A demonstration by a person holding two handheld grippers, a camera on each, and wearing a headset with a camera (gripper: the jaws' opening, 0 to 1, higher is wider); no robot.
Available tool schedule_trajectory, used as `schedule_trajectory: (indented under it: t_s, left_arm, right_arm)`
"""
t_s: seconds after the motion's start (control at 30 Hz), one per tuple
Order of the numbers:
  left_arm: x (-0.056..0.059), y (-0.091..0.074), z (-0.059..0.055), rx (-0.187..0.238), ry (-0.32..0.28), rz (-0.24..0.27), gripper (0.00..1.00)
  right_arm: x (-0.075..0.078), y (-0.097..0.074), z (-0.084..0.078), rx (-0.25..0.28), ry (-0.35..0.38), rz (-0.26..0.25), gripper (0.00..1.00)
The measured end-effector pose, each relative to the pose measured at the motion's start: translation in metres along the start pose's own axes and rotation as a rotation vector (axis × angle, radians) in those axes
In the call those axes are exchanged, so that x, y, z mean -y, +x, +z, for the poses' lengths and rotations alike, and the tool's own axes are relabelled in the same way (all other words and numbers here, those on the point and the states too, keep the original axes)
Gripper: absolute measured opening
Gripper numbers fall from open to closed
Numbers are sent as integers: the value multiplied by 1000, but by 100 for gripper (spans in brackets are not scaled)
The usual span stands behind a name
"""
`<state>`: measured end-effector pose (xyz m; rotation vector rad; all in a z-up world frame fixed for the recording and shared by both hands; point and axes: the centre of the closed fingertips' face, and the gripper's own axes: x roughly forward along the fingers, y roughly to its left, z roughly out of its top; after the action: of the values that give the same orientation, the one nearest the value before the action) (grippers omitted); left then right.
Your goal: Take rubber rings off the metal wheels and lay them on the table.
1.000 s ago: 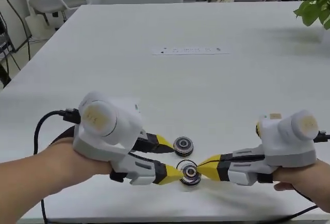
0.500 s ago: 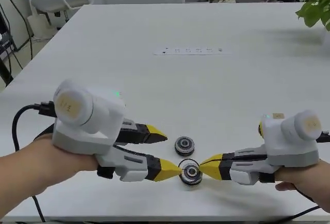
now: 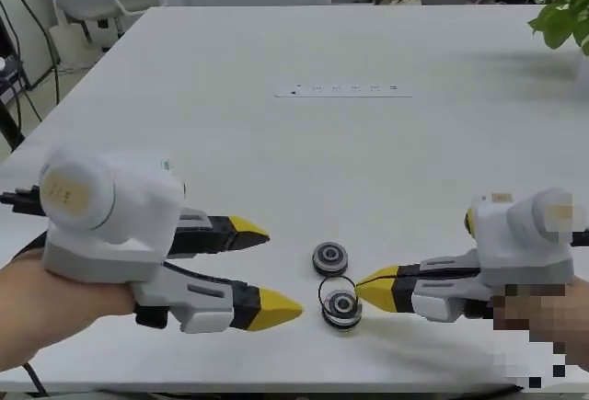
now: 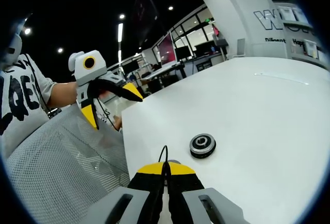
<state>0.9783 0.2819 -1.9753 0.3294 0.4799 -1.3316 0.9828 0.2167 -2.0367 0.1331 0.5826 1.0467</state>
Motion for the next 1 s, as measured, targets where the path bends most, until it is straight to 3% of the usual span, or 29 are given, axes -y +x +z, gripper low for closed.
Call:
schedule_trajectory:
  t_s: [0.5,1.0]
  left_arm:
    - [-2,-11,-9,-9,3,33,57]
    - [-3,-22,-15,-13,-12,50,59]
  right_arm:
    - [-5,6,13,-24,-22,29,0]
    - [-3,23,23,-60,-59,72,0]
